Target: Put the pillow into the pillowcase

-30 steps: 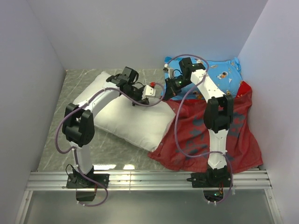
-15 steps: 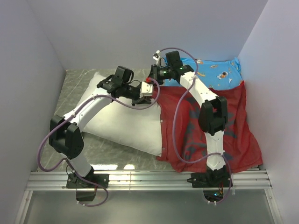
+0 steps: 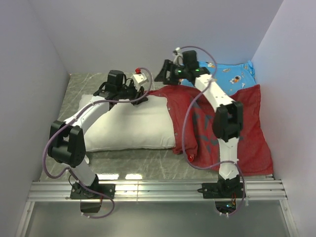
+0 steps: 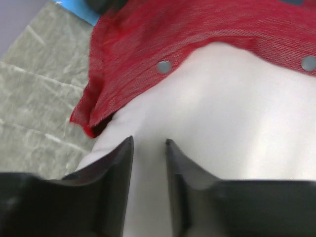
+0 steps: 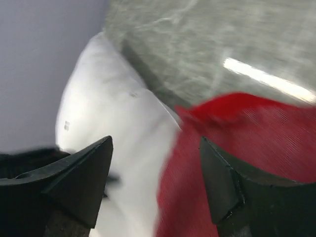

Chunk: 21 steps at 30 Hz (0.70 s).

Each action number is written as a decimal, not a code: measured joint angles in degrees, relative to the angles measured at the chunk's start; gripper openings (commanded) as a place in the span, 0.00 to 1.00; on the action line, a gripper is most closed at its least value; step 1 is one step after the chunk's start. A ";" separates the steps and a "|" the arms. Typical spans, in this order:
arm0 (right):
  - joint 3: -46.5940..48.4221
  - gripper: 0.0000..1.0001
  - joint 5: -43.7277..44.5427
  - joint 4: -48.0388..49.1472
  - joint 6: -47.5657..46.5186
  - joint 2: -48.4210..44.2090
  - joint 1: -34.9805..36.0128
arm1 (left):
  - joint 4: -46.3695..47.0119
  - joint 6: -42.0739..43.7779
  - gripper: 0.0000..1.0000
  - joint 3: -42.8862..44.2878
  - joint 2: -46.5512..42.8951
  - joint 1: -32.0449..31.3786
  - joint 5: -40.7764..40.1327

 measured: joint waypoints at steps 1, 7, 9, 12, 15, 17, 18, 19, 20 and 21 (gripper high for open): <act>-2.97 0.78 0.85 -1.11 -1.31 -2.73 -1.33 | -0.11 -0.26 0.59 0.15 0.00 0.59 0.00; -25.49 0.70 6.60 -5.68 -10.27 -29.97 -8.66 | -3.52 1.22 0.91 0.17 -4.24 2.51 -0.35; -31.95 0.65 8.17 -7.69 -12.87 -40.70 -8.11 | -6.03 2.95 0.91 -1.07 -9.44 1.88 -0.87; -40.83 0.64 10.91 -9.64 -17.35 -58.05 -3.10 | -8.85 6.01 0.91 -3.34 -19.21 -0.31 -2.36; -49.66 0.64 13.09 -11.61 -18.99 -70.82 4.31 | -10.23 7.76 0.92 -7.98 -28.33 -3.78 -4.26; -55.78 0.64 14.80 -12.41 -18.49 -76.41 8.04 | -10.27 8.39 0.93 -13.31 -34.29 -6.80 -5.68; -59.01 0.65 15.82 -12.76 -18.01 -77.99 9.44 | -9.90 8.41 0.95 -16.06 -36.41 -8.11 -6.51; -62.31 0.65 16.76 -12.96 -17.44 -78.79 10.16 | -9.62 8.39 0.95 -19.32 -38.73 -9.57 -7.82; -64.83 0.66 17.42 -13.27 -16.98 -78.97 10.54 | -9.64 8.37 0.96 -22.14 -40.35 -11.04 -9.27; -67.34 0.71 18.21 -14.12 -16.31 -78.77 10.84 | -9.53 8.37 0.96 -25.18 -42.07 -12.85 -11.45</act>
